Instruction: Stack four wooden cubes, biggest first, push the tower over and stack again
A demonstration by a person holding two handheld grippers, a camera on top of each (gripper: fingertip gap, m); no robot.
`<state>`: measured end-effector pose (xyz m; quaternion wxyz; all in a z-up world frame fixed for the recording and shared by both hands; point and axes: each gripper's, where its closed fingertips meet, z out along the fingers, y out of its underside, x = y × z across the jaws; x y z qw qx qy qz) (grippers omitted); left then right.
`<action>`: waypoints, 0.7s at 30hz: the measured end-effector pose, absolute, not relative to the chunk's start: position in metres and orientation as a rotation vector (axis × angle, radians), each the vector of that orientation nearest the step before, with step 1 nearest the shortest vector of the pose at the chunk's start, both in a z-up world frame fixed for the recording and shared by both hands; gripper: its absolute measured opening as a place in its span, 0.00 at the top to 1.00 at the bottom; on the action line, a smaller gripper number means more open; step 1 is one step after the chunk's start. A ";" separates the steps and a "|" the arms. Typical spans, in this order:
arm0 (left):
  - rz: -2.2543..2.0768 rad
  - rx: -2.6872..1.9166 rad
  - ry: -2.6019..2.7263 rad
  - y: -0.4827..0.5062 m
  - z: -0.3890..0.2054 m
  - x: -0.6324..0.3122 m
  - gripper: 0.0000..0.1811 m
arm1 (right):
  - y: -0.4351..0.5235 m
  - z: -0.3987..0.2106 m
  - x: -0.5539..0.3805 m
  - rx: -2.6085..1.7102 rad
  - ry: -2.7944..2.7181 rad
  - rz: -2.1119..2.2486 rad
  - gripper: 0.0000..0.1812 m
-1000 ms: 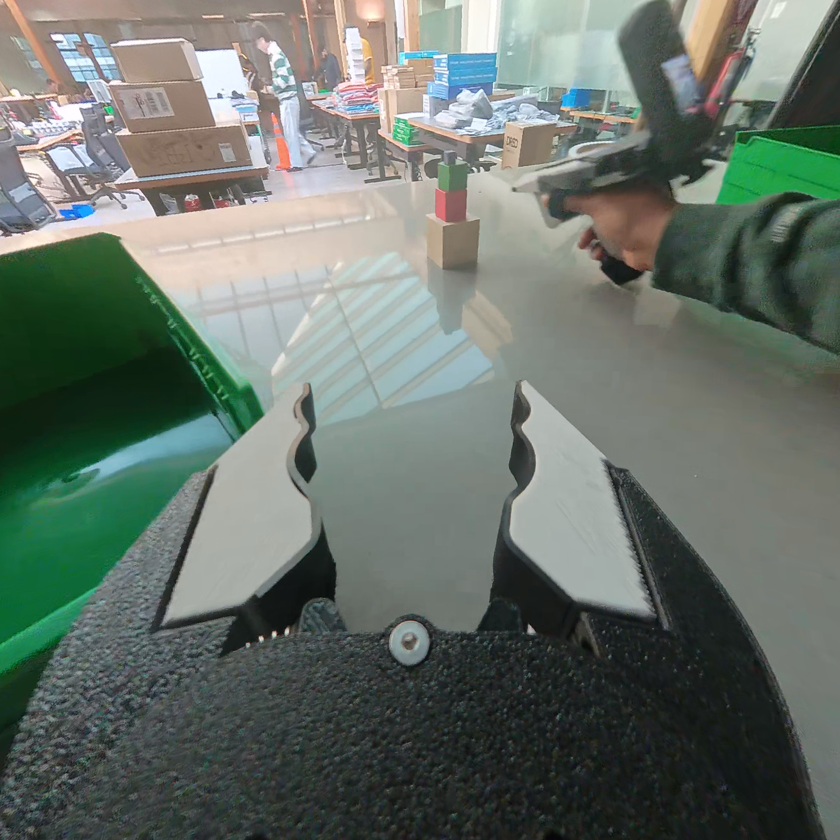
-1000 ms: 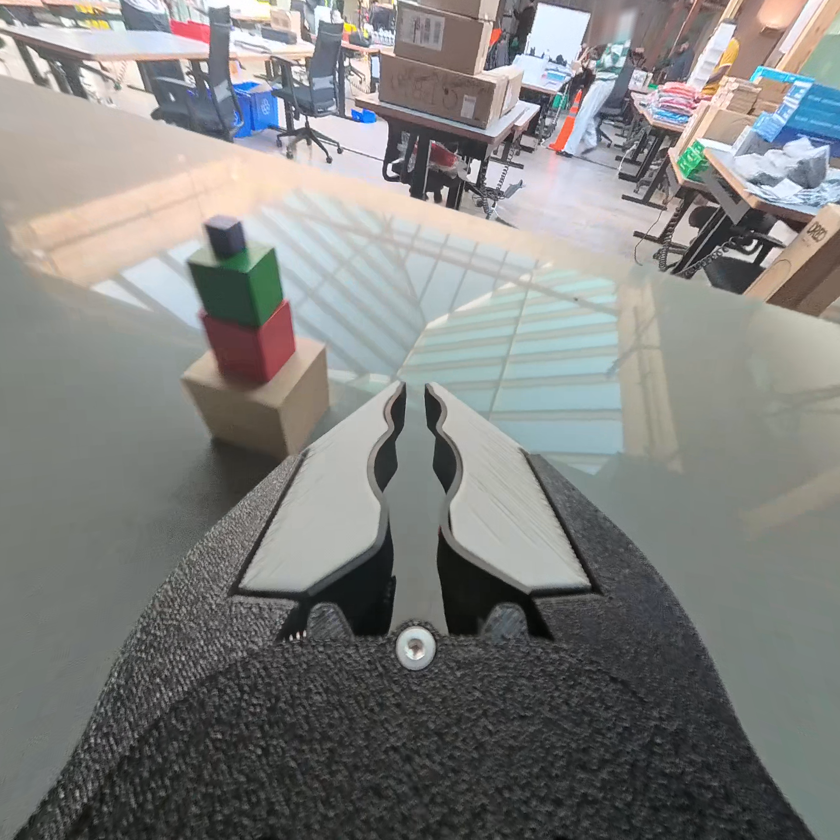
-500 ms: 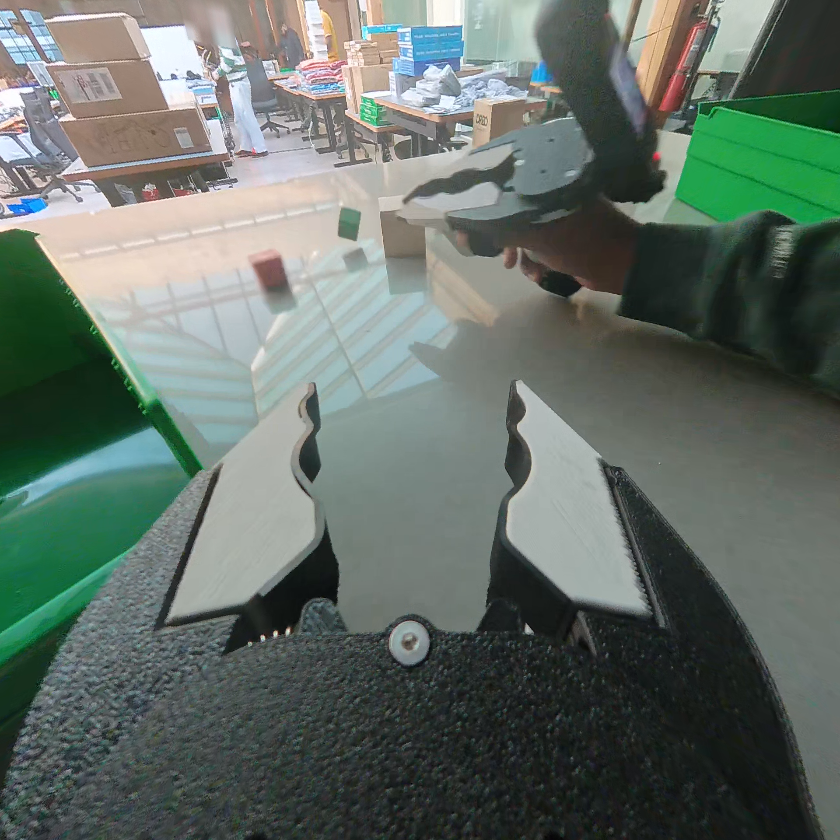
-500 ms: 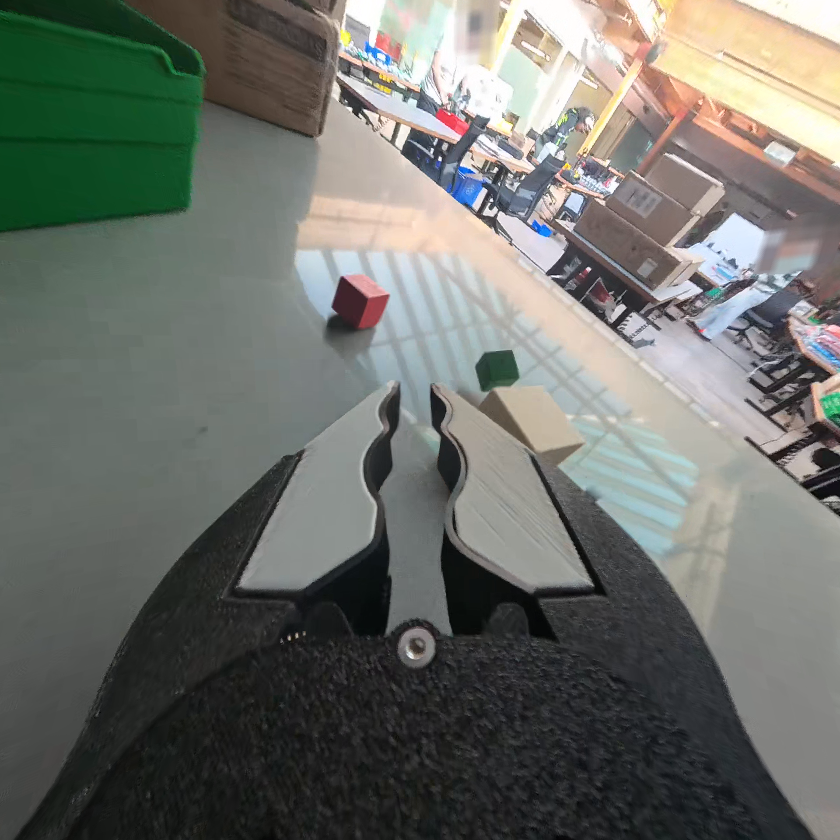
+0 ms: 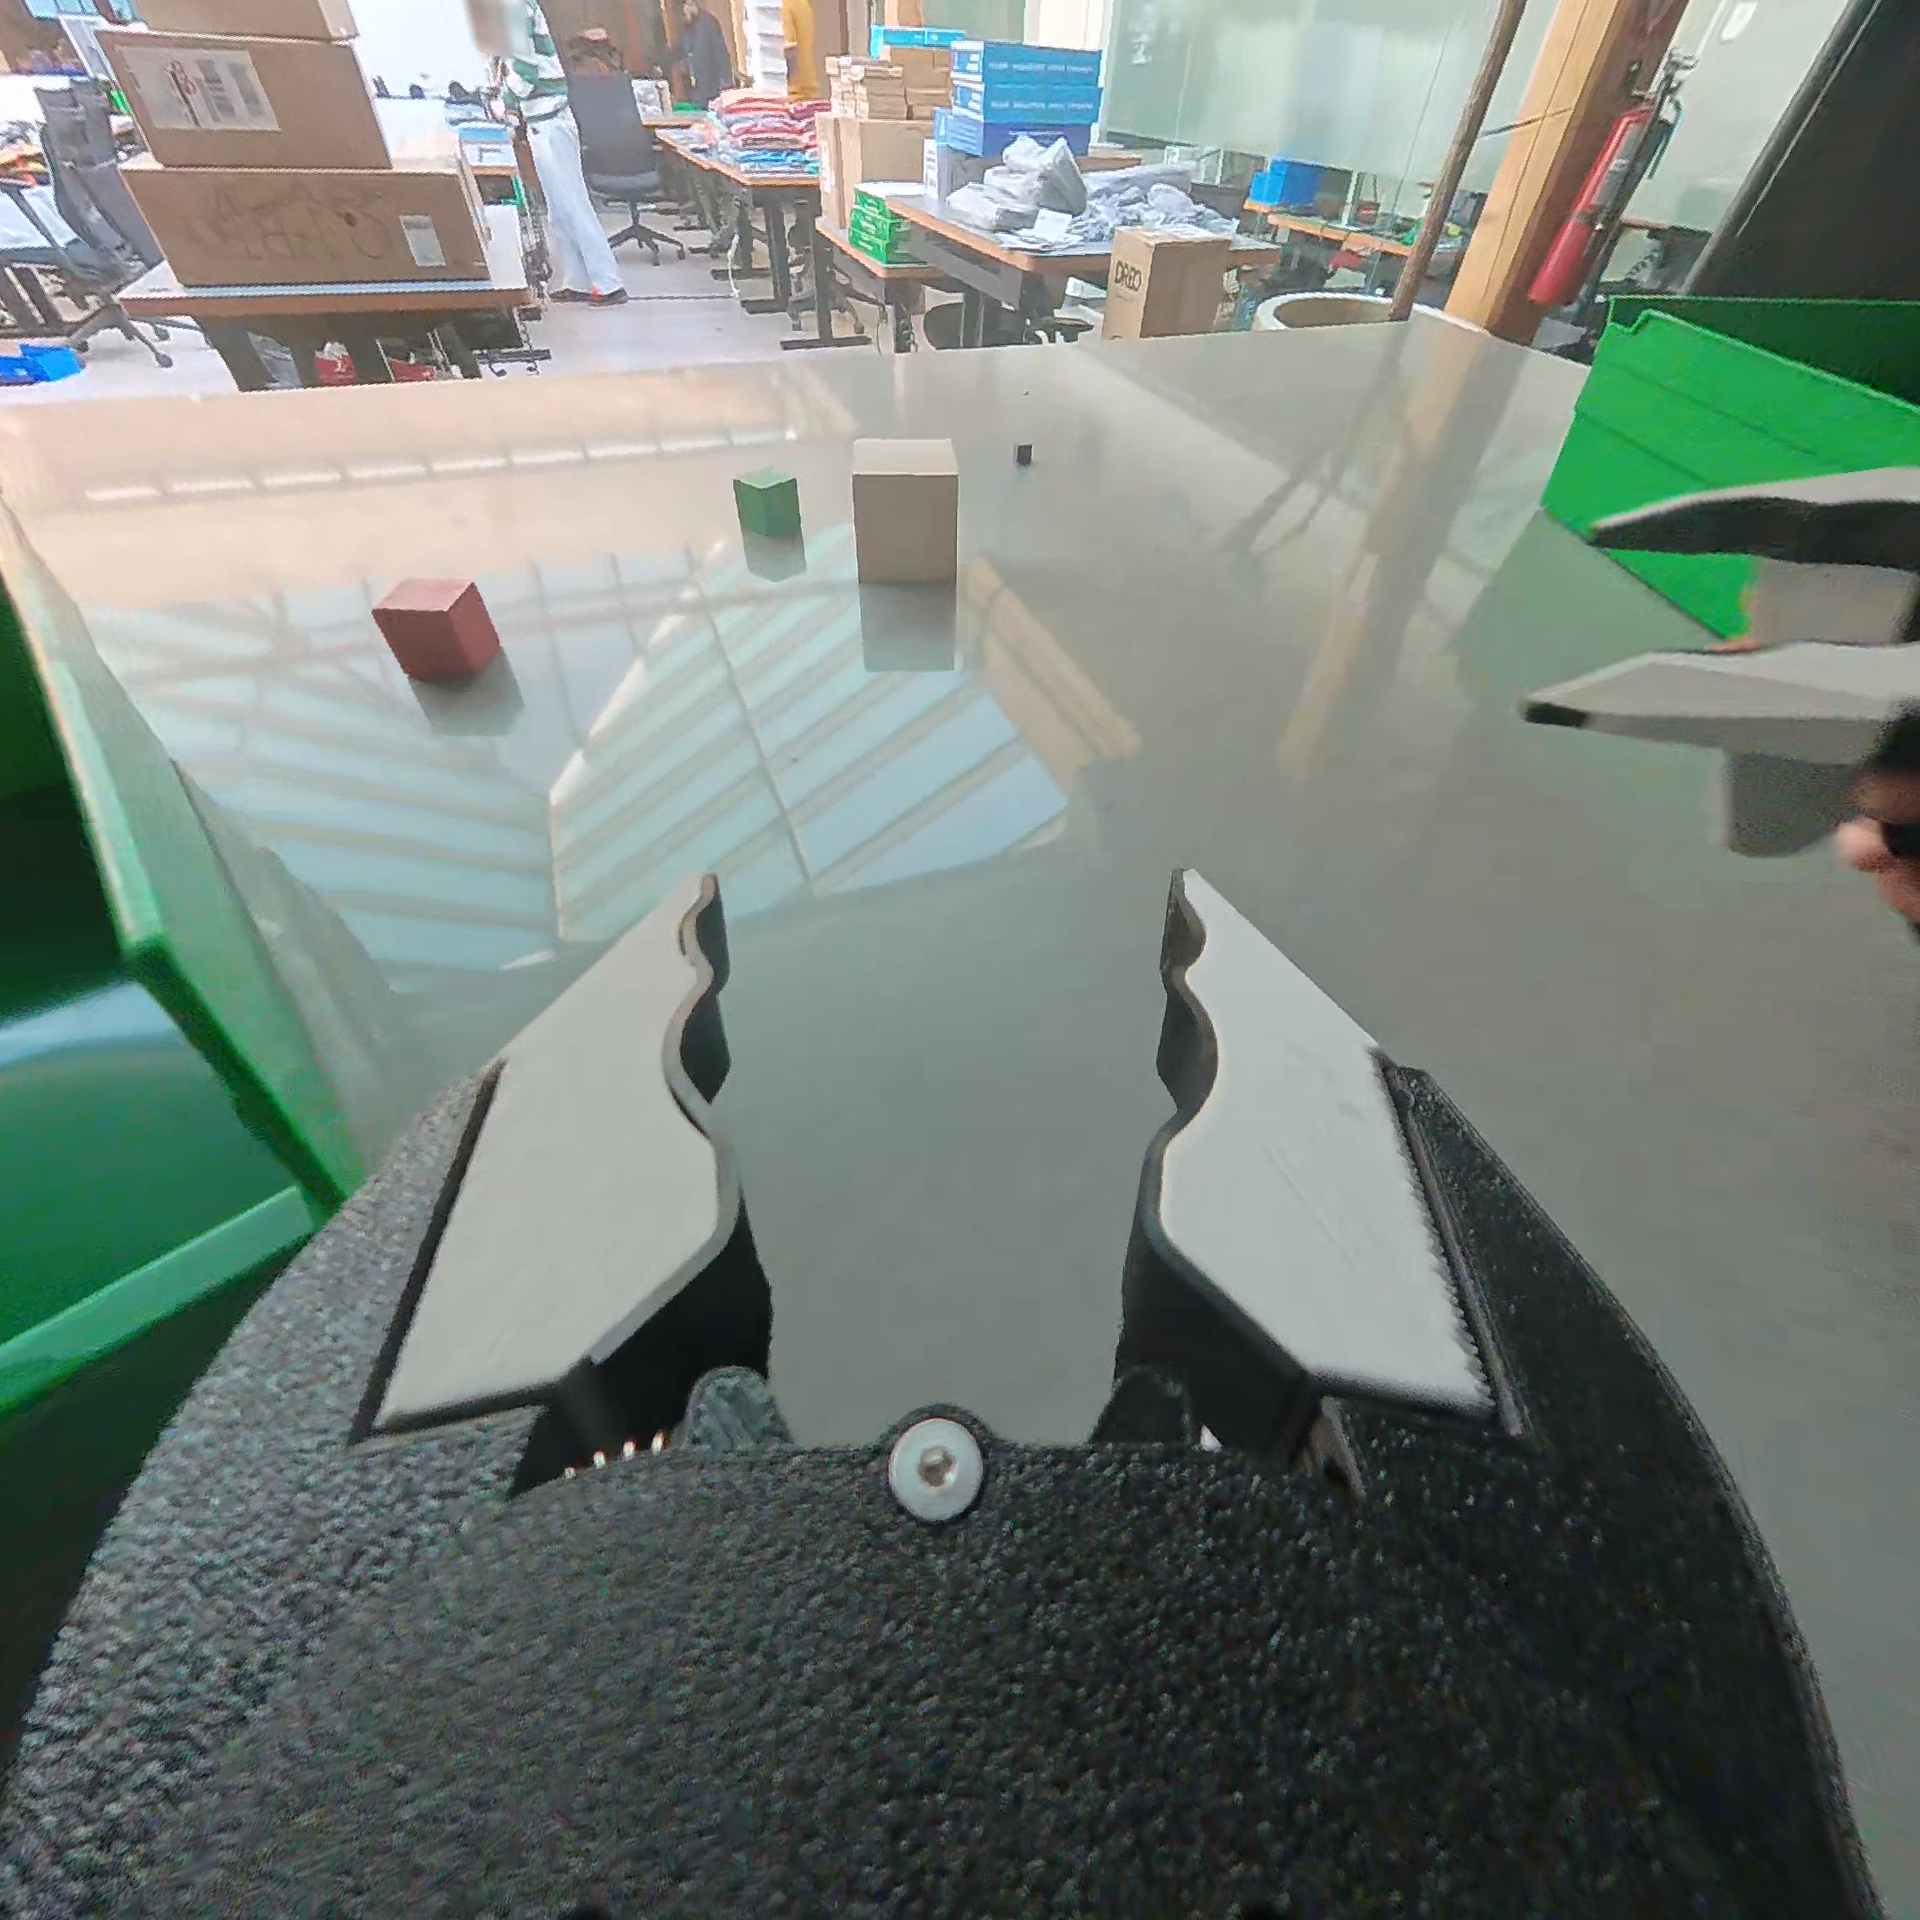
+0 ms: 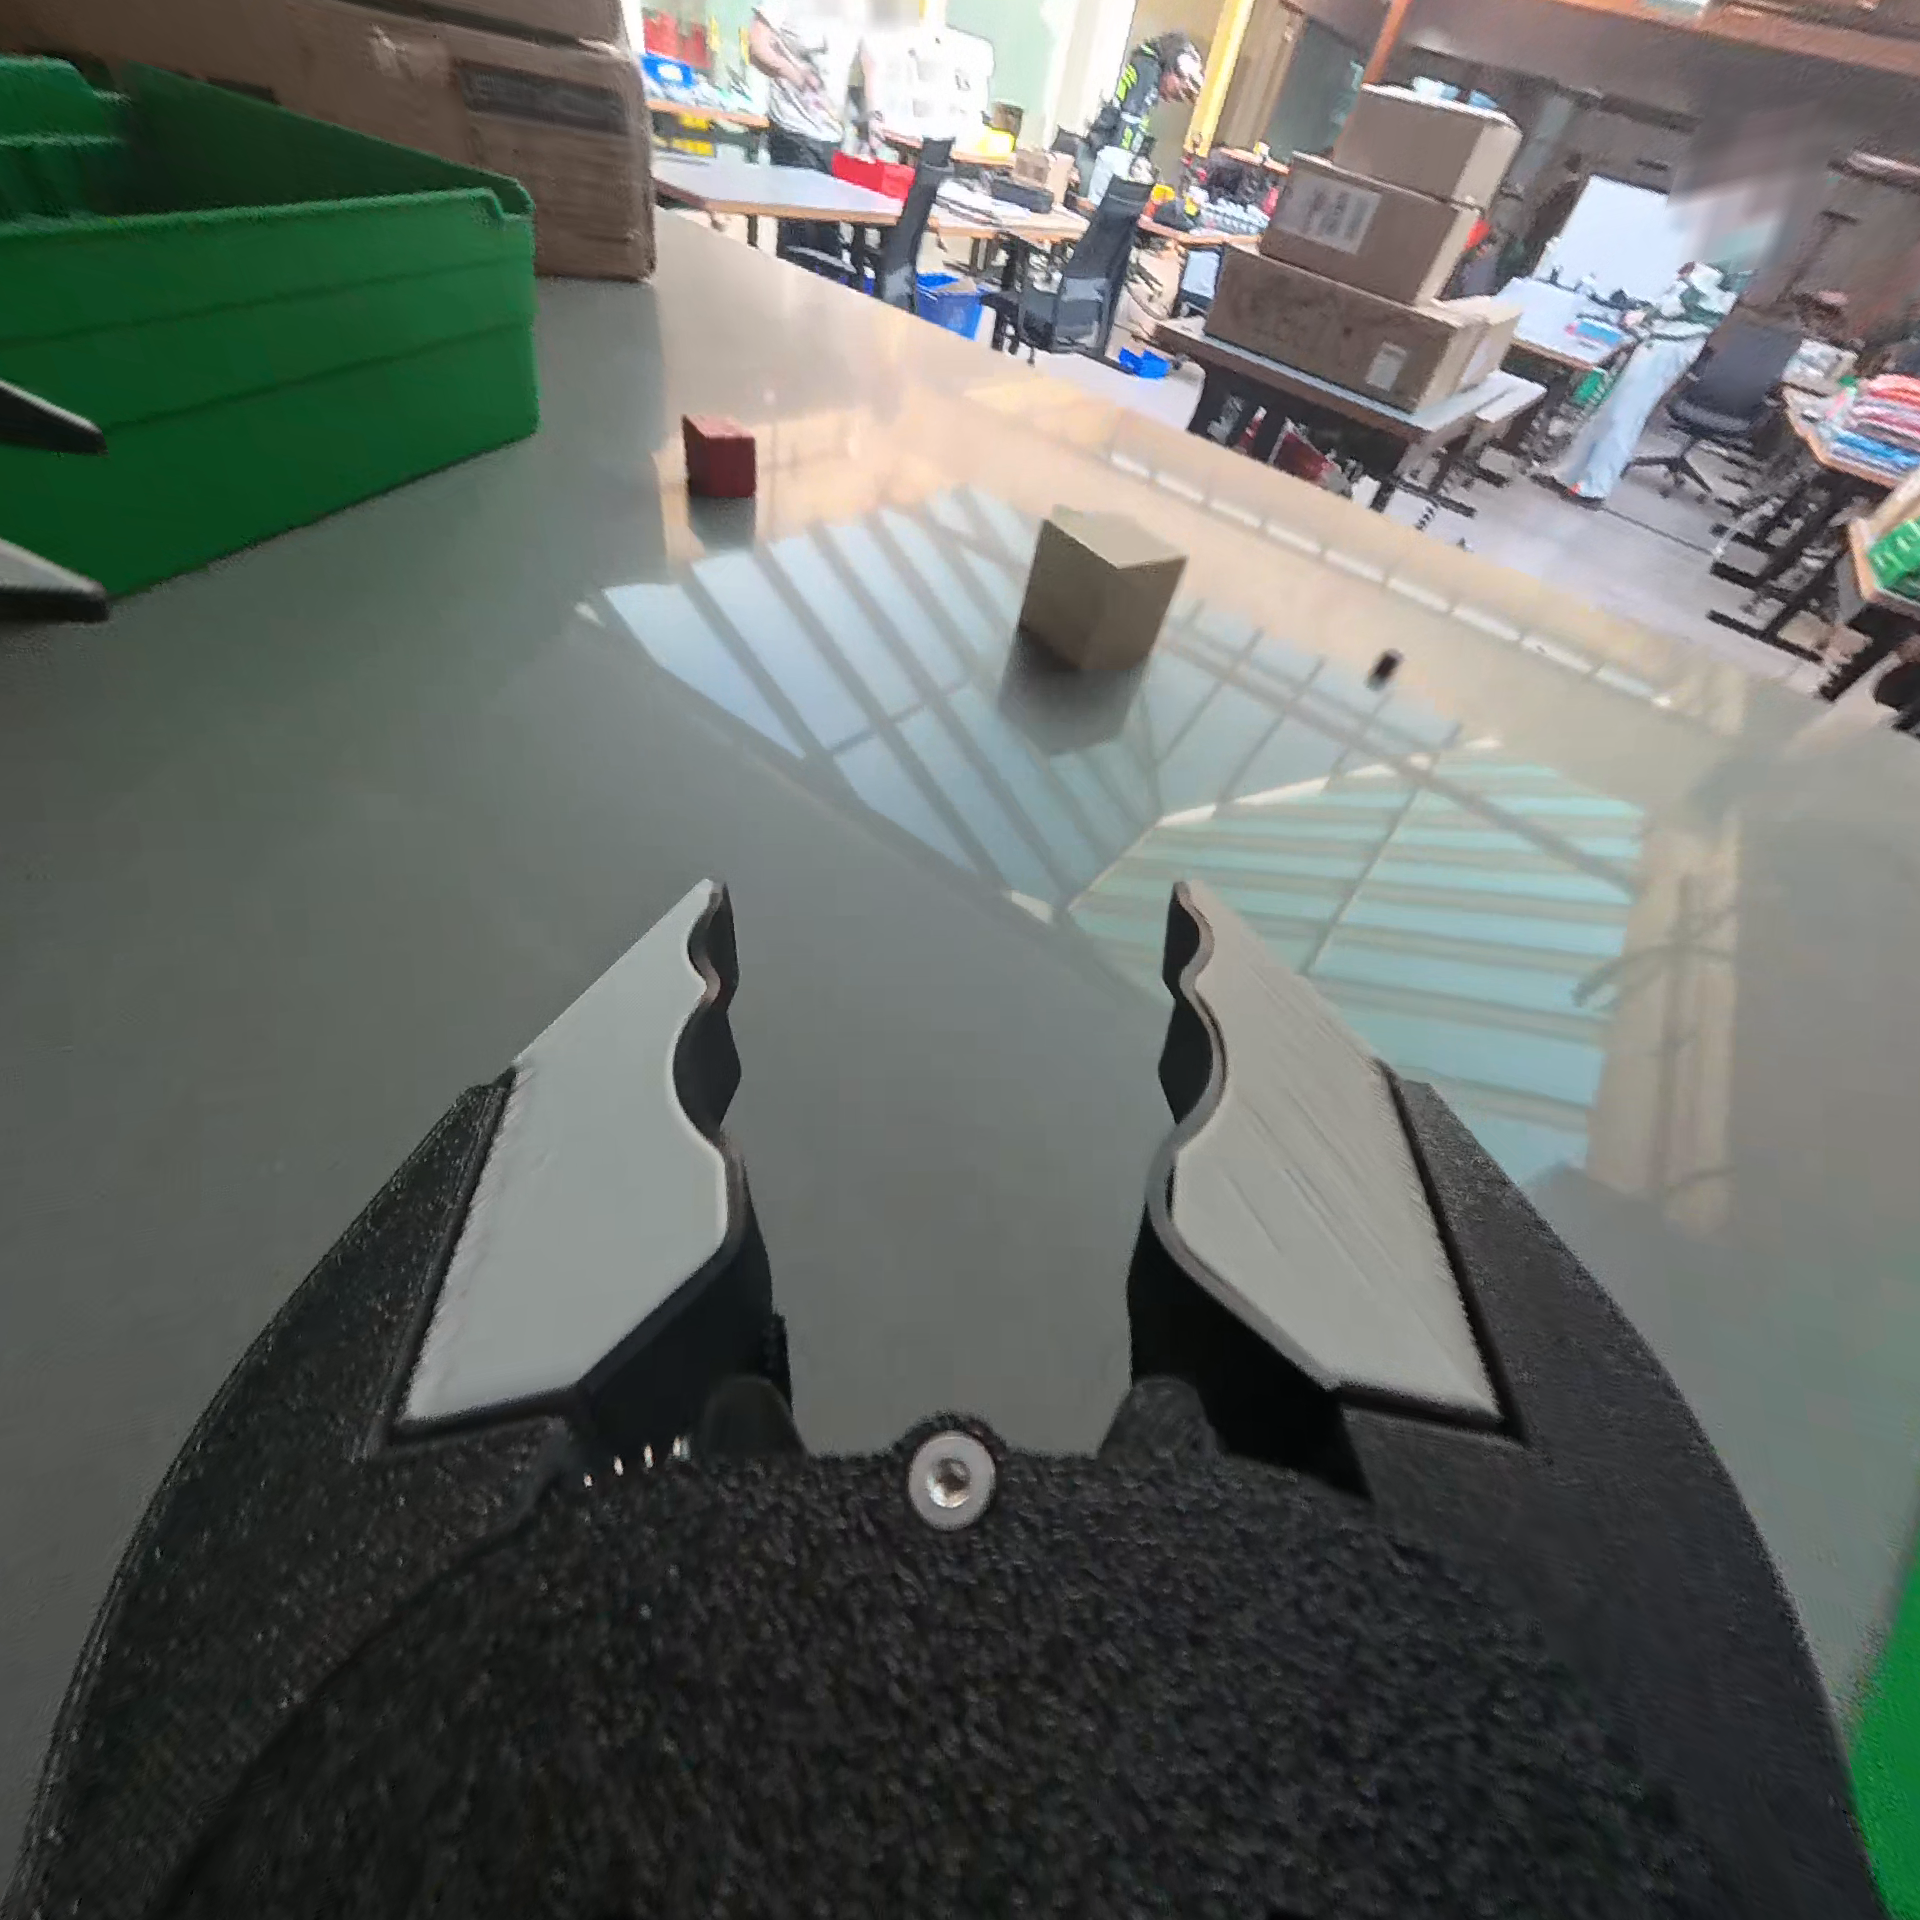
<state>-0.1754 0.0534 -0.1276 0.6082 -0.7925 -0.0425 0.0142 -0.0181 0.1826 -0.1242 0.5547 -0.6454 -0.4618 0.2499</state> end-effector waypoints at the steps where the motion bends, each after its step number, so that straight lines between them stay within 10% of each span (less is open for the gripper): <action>1: 0.026 -1.834 -0.103 0.056 -0.128 -0.174 0.54 | 0.180 -0.125 -0.007 -1.541 -1.074 0.586 0.54; 21: -0.015 -1.920 -0.011 0.145 -0.117 -0.154 0.57 | 0.181 -0.101 0.083 -1.583 -0.766 0.646 0.53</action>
